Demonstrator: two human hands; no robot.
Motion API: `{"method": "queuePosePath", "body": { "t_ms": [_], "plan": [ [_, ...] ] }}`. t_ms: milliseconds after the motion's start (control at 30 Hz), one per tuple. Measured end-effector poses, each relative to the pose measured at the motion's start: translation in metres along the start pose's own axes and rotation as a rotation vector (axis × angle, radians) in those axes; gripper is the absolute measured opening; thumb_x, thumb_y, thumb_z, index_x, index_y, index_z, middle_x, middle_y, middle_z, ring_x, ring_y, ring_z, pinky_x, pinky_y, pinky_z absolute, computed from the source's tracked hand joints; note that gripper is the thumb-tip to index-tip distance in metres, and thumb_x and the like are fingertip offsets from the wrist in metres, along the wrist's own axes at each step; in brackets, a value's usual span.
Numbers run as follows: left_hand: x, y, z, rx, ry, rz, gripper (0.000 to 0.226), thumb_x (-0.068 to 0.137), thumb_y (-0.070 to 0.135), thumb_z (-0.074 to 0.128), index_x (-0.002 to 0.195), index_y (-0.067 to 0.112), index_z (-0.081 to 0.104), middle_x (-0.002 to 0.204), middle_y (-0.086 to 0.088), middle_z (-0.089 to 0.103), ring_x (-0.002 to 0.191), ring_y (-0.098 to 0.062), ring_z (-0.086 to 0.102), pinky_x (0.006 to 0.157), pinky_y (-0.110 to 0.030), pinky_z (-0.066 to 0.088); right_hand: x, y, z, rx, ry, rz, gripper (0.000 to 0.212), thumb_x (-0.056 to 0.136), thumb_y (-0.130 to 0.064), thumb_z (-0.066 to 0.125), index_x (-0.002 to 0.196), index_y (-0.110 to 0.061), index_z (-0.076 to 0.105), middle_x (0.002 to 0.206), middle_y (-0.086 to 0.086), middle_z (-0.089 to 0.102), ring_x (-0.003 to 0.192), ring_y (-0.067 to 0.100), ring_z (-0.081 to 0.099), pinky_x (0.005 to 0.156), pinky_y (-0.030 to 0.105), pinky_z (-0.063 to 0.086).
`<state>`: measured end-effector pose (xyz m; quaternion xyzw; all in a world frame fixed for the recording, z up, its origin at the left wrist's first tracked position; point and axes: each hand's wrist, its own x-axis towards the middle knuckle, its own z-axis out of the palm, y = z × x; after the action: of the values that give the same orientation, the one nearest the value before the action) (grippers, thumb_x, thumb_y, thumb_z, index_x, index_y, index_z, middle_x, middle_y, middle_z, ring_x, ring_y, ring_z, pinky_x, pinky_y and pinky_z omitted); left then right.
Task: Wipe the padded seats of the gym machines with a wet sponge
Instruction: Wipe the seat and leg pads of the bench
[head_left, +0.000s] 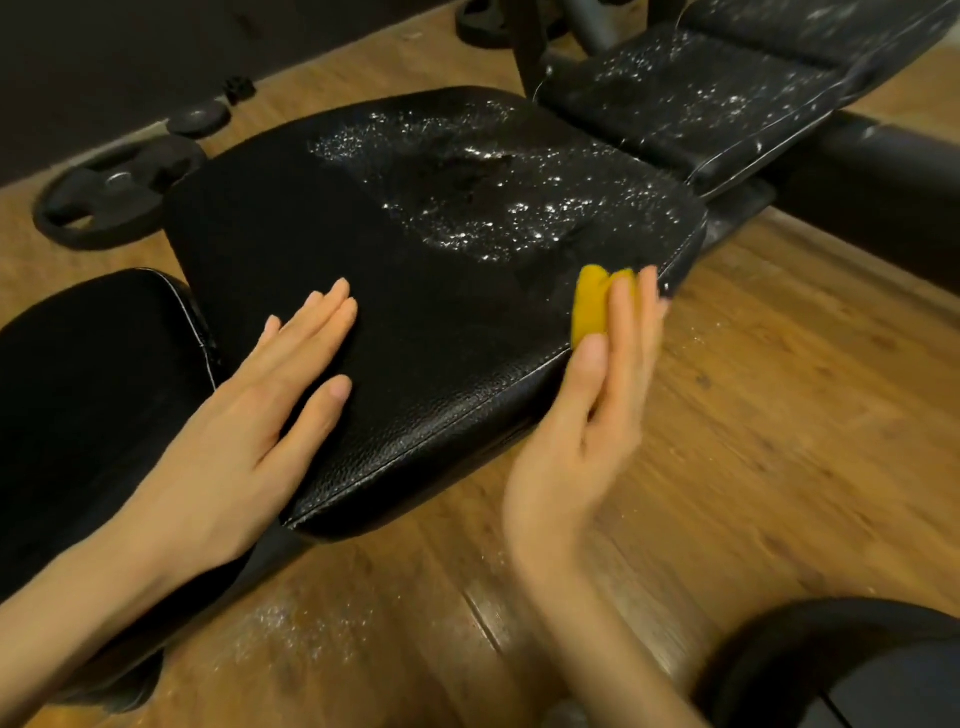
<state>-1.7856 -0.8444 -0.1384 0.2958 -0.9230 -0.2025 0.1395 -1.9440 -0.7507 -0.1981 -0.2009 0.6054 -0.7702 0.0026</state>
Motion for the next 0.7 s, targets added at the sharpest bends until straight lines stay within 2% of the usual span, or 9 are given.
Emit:
{"method": "queuePosePath", "body": {
  "t_ms": [133, 200, 267, 333, 400, 467, 533, 567, 700],
  "plan": [
    [0.0, 0.001, 0.001, 0.0, 0.016, 0.005, 0.058, 0.1, 0.046, 0.027, 0.154, 0.028, 0.022, 0.161, 0.02, 0.017, 0.149, -0.001, 0.013, 0.12, -0.02, 0.004, -0.055, -0.013, -0.005, -0.036, -0.2, -0.06, 0.043, 0.094, 0.004, 0.045, 0.137, 0.002, 0.047, 0.155, 0.004, 0.032, 0.149, 0.023, 0.017, 0.121, 0.036, 0.018],
    [-0.001, 0.001, 0.001, -0.004, 0.013, 0.006, 0.057, 0.1, 0.046, 0.027, 0.154, 0.028, 0.022, 0.161, 0.02, 0.016, 0.149, -0.001, 0.013, 0.12, -0.021, 0.004, -0.023, -0.003, -0.006, 0.058, -0.133, -0.027, 0.039, 0.096, 0.0, 0.046, 0.135, 0.001, 0.05, 0.151, 0.003, 0.039, 0.147, 0.019, 0.023, 0.12, 0.031, 0.021],
    [-0.001, 0.001, 0.001, -0.003, 0.018, 0.006, 0.057, 0.1, 0.045, 0.026, 0.154, 0.028, 0.022, 0.161, 0.02, 0.016, 0.149, -0.001, 0.013, 0.12, -0.021, 0.004, 0.026, 0.008, -0.006, 0.135, 0.031, 0.115, 0.036, 0.1, -0.007, 0.046, 0.135, -0.002, 0.051, 0.148, 0.003, 0.044, 0.145, 0.014, 0.028, 0.118, 0.027, 0.024],
    [-0.001, 0.002, 0.002, -0.003, 0.019, 0.003, 0.057, 0.1, 0.045, 0.026, 0.154, 0.028, 0.022, 0.161, 0.019, 0.017, 0.149, -0.001, 0.013, 0.12, -0.02, 0.003, 0.045, 0.01, -0.005, 0.14, 0.114, 0.144, 0.036, 0.102, -0.011, 0.045, 0.136, -0.005, 0.052, 0.149, 0.001, 0.045, 0.144, 0.011, 0.029, 0.118, 0.026, 0.026],
    [-0.001, 0.002, 0.003, -0.002, 0.029, -0.001, 0.056, 0.101, 0.045, 0.025, 0.154, 0.029, 0.021, 0.161, 0.02, 0.016, 0.149, 0.0, 0.012, 0.12, -0.02, 0.003, 0.015, -0.002, -0.003, 0.085, 0.04, 0.112, 0.035, 0.102, -0.009, 0.045, 0.136, -0.004, 0.051, 0.151, 0.001, 0.042, 0.146, 0.013, 0.025, 0.12, 0.029, 0.022],
    [-0.001, 0.002, 0.003, 0.003, 0.025, -0.006, 0.056, 0.101, 0.045, 0.025, 0.154, 0.03, 0.02, 0.161, 0.022, 0.015, 0.149, 0.0, 0.012, 0.119, -0.018, 0.002, -0.029, -0.016, -0.005, 0.014, -0.144, -0.037, 0.034, 0.099, -0.005, 0.044, 0.131, -0.002, 0.055, 0.148, 0.004, 0.045, 0.147, 0.019, 0.023, 0.121, 0.035, 0.02],
    [-0.001, 0.001, 0.001, 0.009, 0.012, -0.007, 0.057, 0.1, 0.046, 0.025, 0.155, 0.031, 0.019, 0.161, 0.022, 0.014, 0.148, 0.001, 0.011, 0.119, -0.016, 0.002, -0.036, -0.018, -0.013, -0.057, -0.276, -0.172, 0.03, 0.097, -0.006, 0.046, 0.121, -0.005, 0.063, 0.138, 0.004, 0.056, 0.143, 0.023, 0.033, 0.12, 0.045, 0.02],
    [-0.001, 0.001, 0.001, 0.009, 0.009, -0.006, 0.057, 0.1, 0.047, 0.025, 0.155, 0.031, 0.019, 0.161, 0.022, 0.014, 0.149, 0.001, 0.011, 0.119, -0.017, 0.002, -0.019, -0.008, -0.017, -0.097, -0.281, -0.195, 0.027, 0.097, -0.007, 0.047, 0.115, -0.008, 0.067, 0.13, 0.003, 0.061, 0.139, 0.021, 0.04, 0.119, 0.048, 0.02],
    [-0.001, 0.002, 0.002, -0.002, 0.02, -0.023, 0.059, 0.099, 0.05, 0.024, 0.154, 0.031, 0.02, 0.161, 0.022, 0.013, 0.148, 0.003, 0.01, 0.119, -0.016, 0.002, 0.074, 0.0, -0.025, -0.232, -0.206, -0.129, 0.016, 0.094, -0.012, 0.058, 0.093, -0.013, 0.074, 0.105, -0.001, 0.068, 0.114, 0.013, 0.055, 0.106, 0.043, 0.038]
  ]
}}
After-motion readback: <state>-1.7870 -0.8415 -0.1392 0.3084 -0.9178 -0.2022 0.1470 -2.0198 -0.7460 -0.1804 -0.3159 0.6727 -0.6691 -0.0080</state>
